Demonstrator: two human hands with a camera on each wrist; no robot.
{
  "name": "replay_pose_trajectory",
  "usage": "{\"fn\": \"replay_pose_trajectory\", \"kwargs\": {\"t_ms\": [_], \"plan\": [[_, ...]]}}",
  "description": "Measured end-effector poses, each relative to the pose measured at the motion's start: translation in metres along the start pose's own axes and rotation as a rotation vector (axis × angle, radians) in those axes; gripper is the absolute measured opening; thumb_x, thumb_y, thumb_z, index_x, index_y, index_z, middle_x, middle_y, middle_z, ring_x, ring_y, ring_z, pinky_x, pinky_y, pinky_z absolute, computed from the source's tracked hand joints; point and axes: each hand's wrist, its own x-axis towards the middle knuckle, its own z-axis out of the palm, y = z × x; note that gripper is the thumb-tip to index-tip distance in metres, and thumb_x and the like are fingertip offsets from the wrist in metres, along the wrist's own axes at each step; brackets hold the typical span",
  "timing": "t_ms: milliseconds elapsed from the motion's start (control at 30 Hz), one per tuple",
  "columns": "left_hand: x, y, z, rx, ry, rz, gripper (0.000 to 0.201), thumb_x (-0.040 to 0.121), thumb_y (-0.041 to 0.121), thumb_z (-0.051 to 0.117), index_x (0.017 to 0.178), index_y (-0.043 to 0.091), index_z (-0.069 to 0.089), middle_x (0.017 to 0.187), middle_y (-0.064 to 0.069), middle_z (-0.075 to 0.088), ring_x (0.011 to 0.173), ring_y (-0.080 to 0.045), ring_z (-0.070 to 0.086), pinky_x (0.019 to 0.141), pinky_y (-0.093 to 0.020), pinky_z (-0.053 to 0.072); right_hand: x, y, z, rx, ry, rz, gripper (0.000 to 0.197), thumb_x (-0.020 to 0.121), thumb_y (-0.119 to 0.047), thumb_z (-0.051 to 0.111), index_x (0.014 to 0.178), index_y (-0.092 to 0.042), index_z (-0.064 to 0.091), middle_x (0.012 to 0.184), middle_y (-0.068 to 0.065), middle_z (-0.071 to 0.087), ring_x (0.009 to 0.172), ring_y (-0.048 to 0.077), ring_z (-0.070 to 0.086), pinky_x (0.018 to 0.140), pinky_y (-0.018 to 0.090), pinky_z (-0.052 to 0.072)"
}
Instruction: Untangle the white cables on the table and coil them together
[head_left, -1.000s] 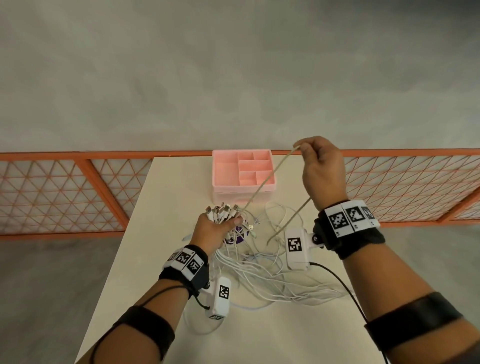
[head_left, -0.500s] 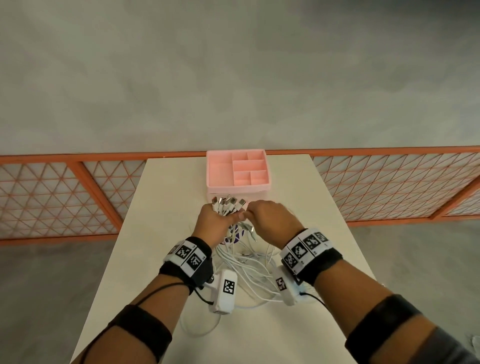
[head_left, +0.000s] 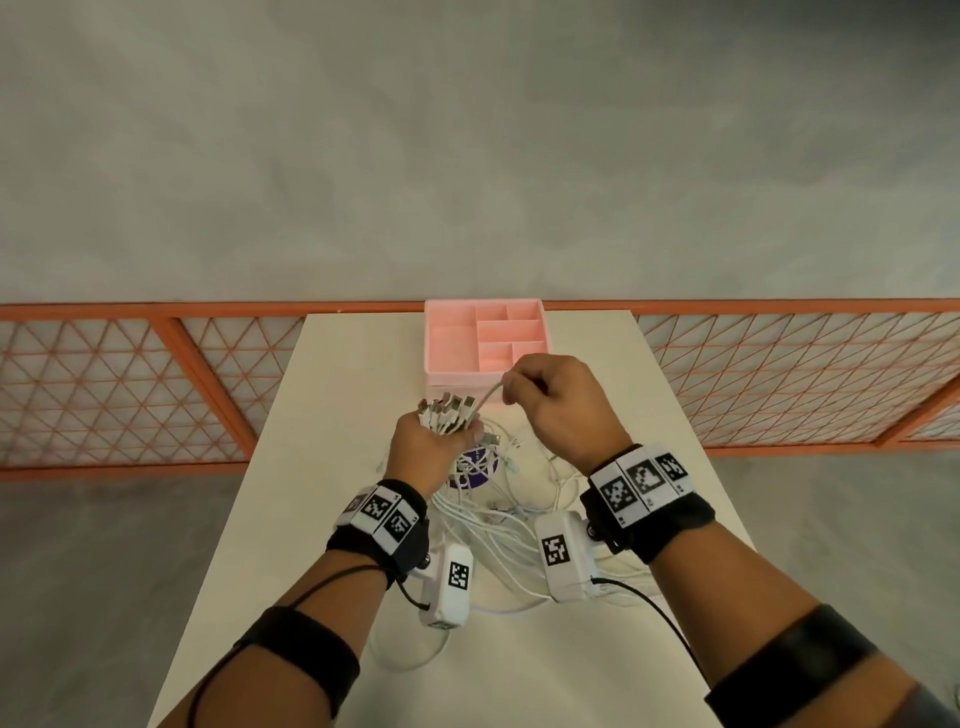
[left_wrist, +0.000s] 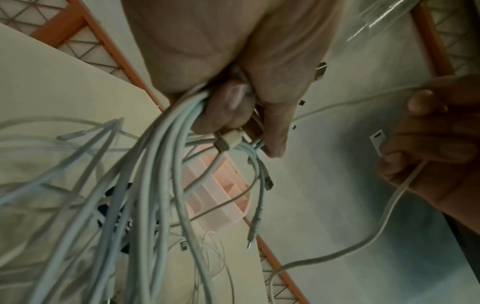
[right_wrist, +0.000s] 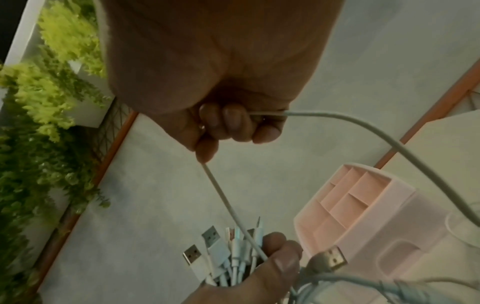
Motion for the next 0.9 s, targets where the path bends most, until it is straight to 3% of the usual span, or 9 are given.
{"fn": "replay_pose_trajectory", "kwargs": {"t_ms": [133,233,367,467,533,600,667,767,900], "plan": [[0.005,0.01,0.001,0.03,-0.014,0.028,0.028,0.07,0.011,0.09,0.087,0.015,0.068,0.088,-0.004,0.077,0.083,-0.019,0.073,0.083,-0.027,0.059,-0.002,0.004,-0.007,0.128,0.146,0.053,0.025,0.089,-0.006,0.059,0.065,-0.003,0.064,0.043,-0.012,0.046,0.043,0.005,0.039,0.047,0.017,0.03],[-0.001,0.009,0.001,0.067,-0.045,0.042,0.036,0.067,0.018,0.092,0.084,0.022,0.061,0.081,0.007,0.07,0.07,-0.004,0.067,0.059,-0.007,0.048,0.0,0.002,-0.018,0.24,0.222,0.057,0.025,0.088,-0.002,0.057,0.065,-0.002,0.064,0.052,-0.006,0.052,0.048,0.008,0.038,0.05,0.023,0.031],[-0.005,-0.004,-0.002,0.116,-0.074,0.026,0.039,0.062,0.021,0.095,0.09,0.013,0.069,0.086,0.003,0.076,0.084,-0.015,0.073,0.07,-0.017,0.051,0.007,0.014,-0.034,0.237,0.232,0.133,0.028,0.092,-0.009,0.057,0.068,-0.011,0.07,0.064,0.013,0.062,0.055,0.016,0.043,0.059,0.029,0.035],[-0.006,-0.007,-0.005,0.099,-0.048,0.018,0.04,0.064,0.019,0.094,0.091,0.016,0.065,0.085,0.002,0.072,0.081,-0.016,0.069,0.069,-0.015,0.051,0.011,0.039,-0.041,0.152,0.225,0.244,0.025,0.092,-0.01,0.056,0.074,-0.011,0.072,0.053,-0.001,0.057,0.047,0.014,0.04,0.055,0.026,0.034],[-0.009,-0.005,-0.007,0.087,-0.025,0.025,0.037,0.067,0.016,0.092,0.087,0.019,0.061,0.078,0.006,0.068,0.073,-0.012,0.064,0.06,-0.008,0.047,0.011,0.056,-0.044,0.01,0.169,0.312,0.024,0.093,-0.007,0.052,0.084,-0.013,0.073,0.054,-0.013,0.057,0.043,0.008,0.042,0.051,0.023,0.033],[-0.01,-0.005,-0.008,0.097,-0.044,0.05,0.035,0.066,0.016,0.092,0.089,0.015,0.066,0.081,0.005,0.073,0.077,-0.013,0.069,0.064,-0.01,0.049,0.009,0.067,-0.04,-0.202,0.041,0.357,0.03,0.091,-0.002,0.045,0.094,-0.015,0.072,0.073,-0.005,0.064,0.054,0.011,0.052,0.053,0.022,0.036],[-0.007,-0.007,-0.007,0.126,-0.064,0.076,0.039,0.064,0.019,0.094,0.094,0.013,0.07,0.09,0.001,0.077,0.086,-0.013,0.073,0.075,-0.017,0.052,0.006,0.065,-0.031,-0.358,-0.096,0.333,0.035,0.087,0.001,0.043,0.1,-0.016,0.071,0.089,0.002,0.067,0.071,0.017,0.058,0.064,0.023,0.041],[-0.006,-0.004,0.004,0.176,-0.086,0.106,0.04,0.065,0.018,0.093,0.097,0.013,0.07,0.09,0.003,0.076,0.085,-0.01,0.071,0.075,-0.018,0.052,-0.001,0.046,-0.006,-0.445,-0.267,0.176,0.031,0.088,-0.005,0.045,0.103,-0.014,0.07,0.105,0.005,0.07,0.095,0.023,0.064,0.083,0.033,0.051],[-0.008,0.004,0.011,0.159,-0.162,0.025,0.017,0.08,0.017,0.082,0.079,0.017,0.066,0.053,0.015,0.061,0.045,-0.001,0.054,0.048,-0.016,0.04,0.0,0.036,0.017,-0.522,-0.34,0.097,0.027,0.095,-0.028,0.051,0.091,-0.007,0.068,0.089,0.009,0.07,0.082,0.027,0.063,0.067,0.032,0.047]]}}
